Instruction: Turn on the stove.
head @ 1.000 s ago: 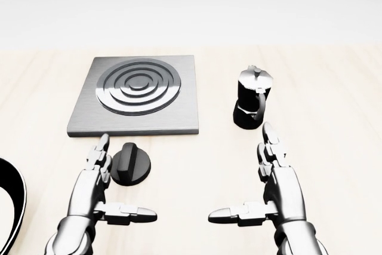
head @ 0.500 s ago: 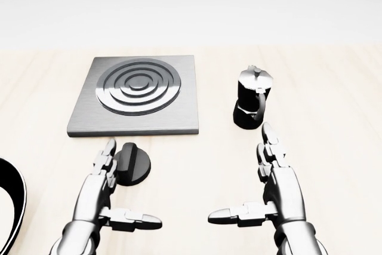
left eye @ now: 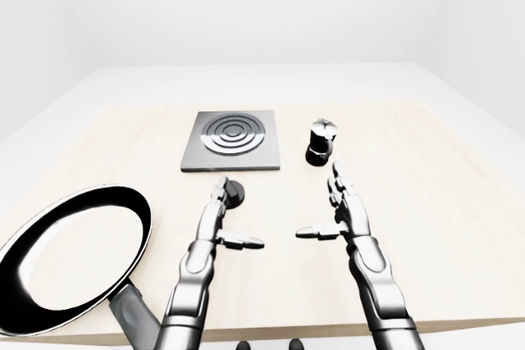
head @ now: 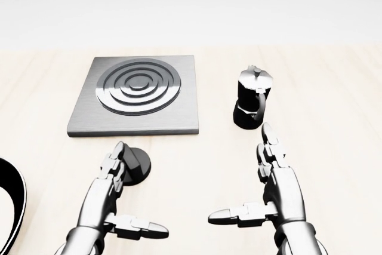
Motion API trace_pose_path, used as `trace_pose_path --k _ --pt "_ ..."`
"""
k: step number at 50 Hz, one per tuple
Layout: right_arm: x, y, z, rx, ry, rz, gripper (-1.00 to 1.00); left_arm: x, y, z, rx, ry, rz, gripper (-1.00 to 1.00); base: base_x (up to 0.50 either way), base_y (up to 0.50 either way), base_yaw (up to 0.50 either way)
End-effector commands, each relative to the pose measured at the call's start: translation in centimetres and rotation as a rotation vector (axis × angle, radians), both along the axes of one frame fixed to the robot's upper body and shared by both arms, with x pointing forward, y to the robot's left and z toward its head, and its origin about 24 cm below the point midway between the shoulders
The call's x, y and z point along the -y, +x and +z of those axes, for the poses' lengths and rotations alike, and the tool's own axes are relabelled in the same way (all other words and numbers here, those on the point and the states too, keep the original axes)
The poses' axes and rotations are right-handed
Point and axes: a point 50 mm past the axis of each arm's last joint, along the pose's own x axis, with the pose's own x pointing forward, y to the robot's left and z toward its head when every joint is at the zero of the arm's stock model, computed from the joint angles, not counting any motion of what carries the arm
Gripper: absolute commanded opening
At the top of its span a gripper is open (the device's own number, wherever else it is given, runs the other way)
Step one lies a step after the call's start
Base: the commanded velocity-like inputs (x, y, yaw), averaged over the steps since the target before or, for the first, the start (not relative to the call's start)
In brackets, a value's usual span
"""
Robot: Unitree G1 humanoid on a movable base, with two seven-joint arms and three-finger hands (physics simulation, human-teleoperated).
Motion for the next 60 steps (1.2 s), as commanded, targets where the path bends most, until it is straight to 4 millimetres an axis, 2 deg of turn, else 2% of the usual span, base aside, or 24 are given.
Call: trace_pose_path --k 1,25,36,44,47,57,58,60 --pt "0.0 0.0 0.0 -0.001 -0.001 0.000 1.00 0.7 -0.4 0.7 0.027 -0.009 -0.032 1.00 0.00 0.00 0.00" --pt "0.0 0.1 -0.2 -0.003 -0.001 0.002 1.00 1.8 0.0 1.8 0.070 -0.012 -0.067 1.00 0.00 0.00 0.00" --pt "0.0 0.0 -0.2 -0.003 -0.002 0.002 1.00 2.3 0.0 1.7 0.065 -0.010 -0.078 1.00 0.00 0.00 0.00" --pt "0.0 0.0 -0.3 -0.004 -0.001 0.004 1.00 2.3 0.3 2.7 0.107 -0.024 -0.080 1.00 0.00 0.00 0.00" --pt "0.0 0.0 -0.3 -0.004 -0.001 0.004 1.00 2.3 0.5 3.6 0.146 -0.033 -0.072 1.00 0.00 0.00 0.00" --pt "0.0 -0.1 -0.3 -0.004 0.000 0.005 1.00 1.4 0.4 9.5 0.396 -0.053 -0.050 1.00 0.00 0.00 0.00" --pt "-0.1 -0.1 -0.3 -0.004 -0.001 0.006 1.00 1.2 0.2 10.9 0.456 -0.057 -0.049 1.00 0.00 0.00 0.00" --pt "-0.1 -0.1 -0.2 -0.004 0.000 0.006 1.00 1.0 -0.1 12.4 0.521 -0.059 -0.048 1.00 0.00 0.00 0.00"
